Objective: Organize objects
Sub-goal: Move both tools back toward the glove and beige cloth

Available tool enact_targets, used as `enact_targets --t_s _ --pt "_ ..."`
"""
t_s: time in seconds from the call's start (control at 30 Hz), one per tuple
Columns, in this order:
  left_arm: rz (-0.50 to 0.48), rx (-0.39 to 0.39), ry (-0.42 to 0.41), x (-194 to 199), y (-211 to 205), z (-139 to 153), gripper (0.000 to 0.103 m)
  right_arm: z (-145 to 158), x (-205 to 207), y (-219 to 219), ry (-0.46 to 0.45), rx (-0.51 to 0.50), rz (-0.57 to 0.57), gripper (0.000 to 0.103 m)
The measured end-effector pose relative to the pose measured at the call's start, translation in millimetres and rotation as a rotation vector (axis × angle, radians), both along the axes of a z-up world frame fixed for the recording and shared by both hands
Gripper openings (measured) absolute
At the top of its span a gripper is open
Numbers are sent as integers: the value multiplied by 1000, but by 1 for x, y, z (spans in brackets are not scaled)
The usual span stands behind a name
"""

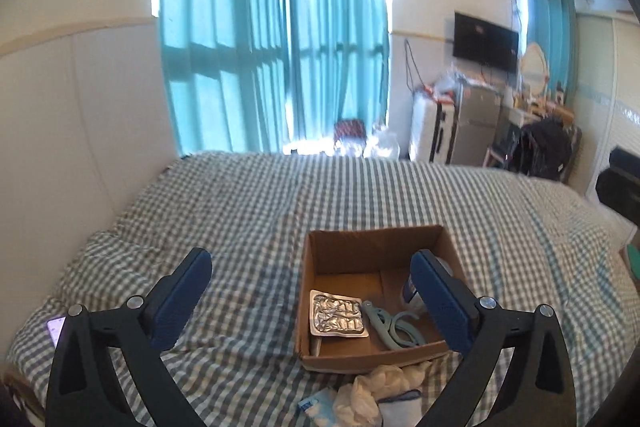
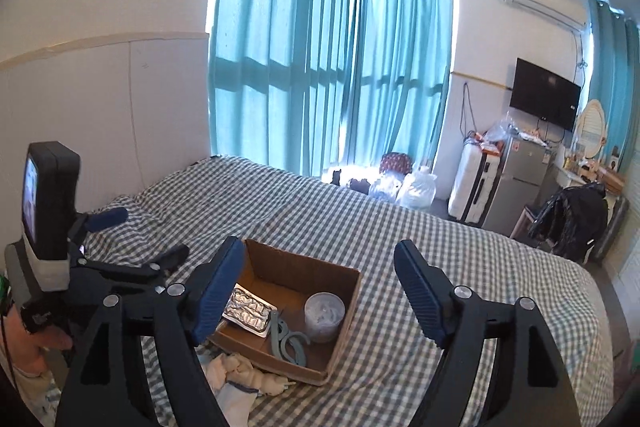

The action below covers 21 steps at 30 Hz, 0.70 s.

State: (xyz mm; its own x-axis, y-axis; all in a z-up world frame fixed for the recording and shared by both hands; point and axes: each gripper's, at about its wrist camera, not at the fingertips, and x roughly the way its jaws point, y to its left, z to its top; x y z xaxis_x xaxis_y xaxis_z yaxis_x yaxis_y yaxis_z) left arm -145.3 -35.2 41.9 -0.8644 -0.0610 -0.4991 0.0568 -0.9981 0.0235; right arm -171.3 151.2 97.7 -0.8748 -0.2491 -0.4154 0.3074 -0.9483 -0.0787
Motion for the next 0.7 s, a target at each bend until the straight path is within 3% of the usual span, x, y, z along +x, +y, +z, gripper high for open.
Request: enact_targets --t_s 0.17,0.33,0.53,0.7 --pt "-3 -4 46 43 -3 18 103 5 39 8 12 21 -31 83" --pt "14 -50 47 73 -2 12 103 -3 66 17 -14 7 -57 90" --pt "40 -61 -8 93 -7 -27 103 -44 79 11 -94 -1 -72 93" --pt "45 -19 -60 99 -14 -77 103 -102 74 -3 -200 11 -61 96"
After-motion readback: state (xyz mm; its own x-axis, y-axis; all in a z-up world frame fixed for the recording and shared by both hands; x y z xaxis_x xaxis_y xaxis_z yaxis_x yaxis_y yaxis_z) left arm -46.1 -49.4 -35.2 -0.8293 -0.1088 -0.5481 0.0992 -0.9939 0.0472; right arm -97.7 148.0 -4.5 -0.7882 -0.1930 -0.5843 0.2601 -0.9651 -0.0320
